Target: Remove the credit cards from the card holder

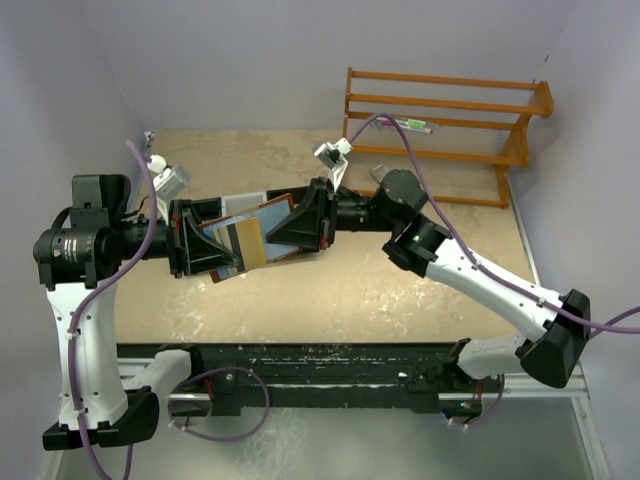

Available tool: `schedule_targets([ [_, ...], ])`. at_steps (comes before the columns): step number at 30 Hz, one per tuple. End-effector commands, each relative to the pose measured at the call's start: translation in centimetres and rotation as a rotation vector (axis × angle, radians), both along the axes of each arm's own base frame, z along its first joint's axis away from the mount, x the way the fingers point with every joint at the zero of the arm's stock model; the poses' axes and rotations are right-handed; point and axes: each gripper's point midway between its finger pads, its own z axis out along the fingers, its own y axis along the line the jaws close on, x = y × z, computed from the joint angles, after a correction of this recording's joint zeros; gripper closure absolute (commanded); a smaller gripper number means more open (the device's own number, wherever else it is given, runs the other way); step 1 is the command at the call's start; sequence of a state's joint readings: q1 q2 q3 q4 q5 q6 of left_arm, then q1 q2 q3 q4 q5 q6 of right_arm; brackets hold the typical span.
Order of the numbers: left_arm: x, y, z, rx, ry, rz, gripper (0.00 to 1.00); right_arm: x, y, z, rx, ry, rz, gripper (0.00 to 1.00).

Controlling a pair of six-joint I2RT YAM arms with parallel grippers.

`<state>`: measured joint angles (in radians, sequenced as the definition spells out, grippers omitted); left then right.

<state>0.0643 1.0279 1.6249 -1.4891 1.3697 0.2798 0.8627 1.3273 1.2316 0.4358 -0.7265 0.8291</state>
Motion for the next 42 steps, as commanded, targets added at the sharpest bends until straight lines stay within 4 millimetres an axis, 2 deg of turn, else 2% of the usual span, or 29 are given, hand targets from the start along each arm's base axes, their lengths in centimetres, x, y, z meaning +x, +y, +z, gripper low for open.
schedule_targets([
  [1, -1.0, -0.4, 1.5, -0.049, -0.053, -0.048, 0.88, -0.3, -0.4, 2.7, 0.087, -0.055, 0.014, 0.85],
  [3, -1.0, -0.4, 1.5, -0.048, -0.052, -0.047, 0.88, -0.5, -0.3, 3.0, 0.106, -0.051, 0.04, 0.77],
  [5, -1.0, -0.4, 1.5, -0.046, -0.054, -0.046, 0.88, -0.6, -0.1, 3.3, 0.119, -0.052, 0.051, 0.75],
  [22, -0.4, -0.2, 0.9, -0.017, -0.046, -0.014, 0.86, -0.7, 0.8, 3.4, 0.126, -0.048, 0.073, 0.74],
  [31, 0.0, 0.0, 0.5, 0.012, -0.043, 0.016, 0.85, -0.2, 2.0, 2.7, 0.071, -0.045, 0.036, 0.72],
  [33, -0.1, 0.0, 0.6, 0.009, -0.044, 0.013, 0.85, -0.1, 2.1, 2.6, 0.07, -0.044, 0.033, 0.76],
  [37, -0.2, -0.1, 0.8, 0.001, -0.046, 0.005, 0.85, -0.4, 1.8, 2.9, 0.082, -0.056, 0.039, 0.98],
  [40, -0.4, -0.1, 1.0, -0.009, -0.053, -0.005, 0.84, -1.5, 1.3, 2.4, 0.068, -0.056, 0.087, 1.0],
  [42, -0.6, -0.2, 1.1, -0.015, -0.052, -0.012, 0.83, -1.8, 0.9, 2.7, 0.089, -0.052, 0.093, 1.0],
])
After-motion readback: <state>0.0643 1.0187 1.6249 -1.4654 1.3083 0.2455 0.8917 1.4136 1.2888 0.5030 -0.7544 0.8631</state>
